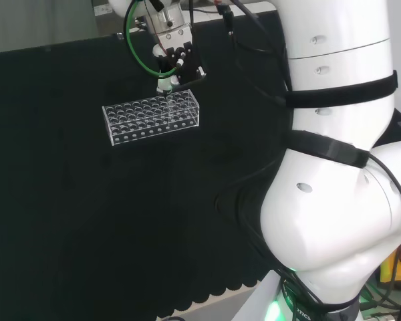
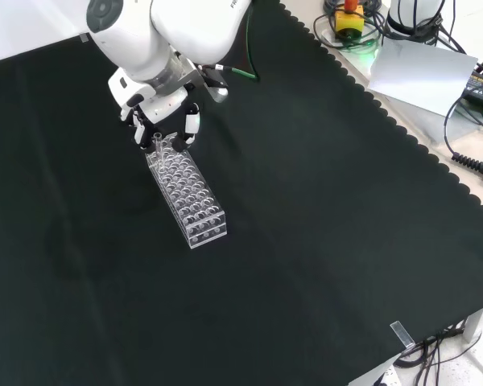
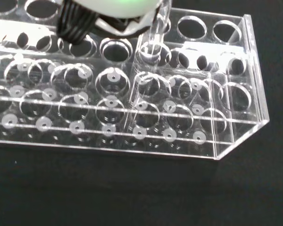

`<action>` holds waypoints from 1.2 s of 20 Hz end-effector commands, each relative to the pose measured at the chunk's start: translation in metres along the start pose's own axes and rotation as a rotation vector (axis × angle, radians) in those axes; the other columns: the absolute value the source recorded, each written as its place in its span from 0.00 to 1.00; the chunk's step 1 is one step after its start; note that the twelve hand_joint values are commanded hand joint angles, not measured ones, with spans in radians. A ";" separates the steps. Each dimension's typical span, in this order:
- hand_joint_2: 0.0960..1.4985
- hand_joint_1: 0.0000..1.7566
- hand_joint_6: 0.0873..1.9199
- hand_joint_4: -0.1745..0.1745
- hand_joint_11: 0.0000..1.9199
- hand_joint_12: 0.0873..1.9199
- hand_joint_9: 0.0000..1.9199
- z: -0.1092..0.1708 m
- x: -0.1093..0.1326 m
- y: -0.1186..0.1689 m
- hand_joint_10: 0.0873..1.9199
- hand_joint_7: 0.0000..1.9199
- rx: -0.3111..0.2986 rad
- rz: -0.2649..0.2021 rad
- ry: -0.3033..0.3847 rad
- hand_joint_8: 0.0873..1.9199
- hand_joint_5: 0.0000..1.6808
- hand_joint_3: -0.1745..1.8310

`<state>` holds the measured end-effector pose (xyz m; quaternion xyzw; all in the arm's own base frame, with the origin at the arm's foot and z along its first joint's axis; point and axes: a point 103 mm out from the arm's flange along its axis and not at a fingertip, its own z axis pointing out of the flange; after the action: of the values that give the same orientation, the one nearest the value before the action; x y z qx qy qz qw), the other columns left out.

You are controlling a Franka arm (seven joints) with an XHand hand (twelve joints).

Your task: Pick up the test tube.

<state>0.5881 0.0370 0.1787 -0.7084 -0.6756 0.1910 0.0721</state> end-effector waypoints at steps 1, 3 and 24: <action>0.47 0.62 0.33 0.20 0.33 0.67 0.62 -0.002 -0.001 0.000 0.24 0.73 -0.065 0.048 0.066 0.23 0.60 0.35; 0.56 0.66 0.34 0.13 0.43 0.62 0.70 -0.004 -0.002 0.000 0.23 0.79 -0.107 0.071 0.097 0.20 0.66 0.24; 0.44 0.70 0.27 0.00 0.65 0.42 0.84 -0.063 -0.030 -0.008 0.31 0.89 -0.123 0.148 0.346 0.21 0.77 0.35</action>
<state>0.6033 0.0212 0.2247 -0.7836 -0.6085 0.0393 0.1195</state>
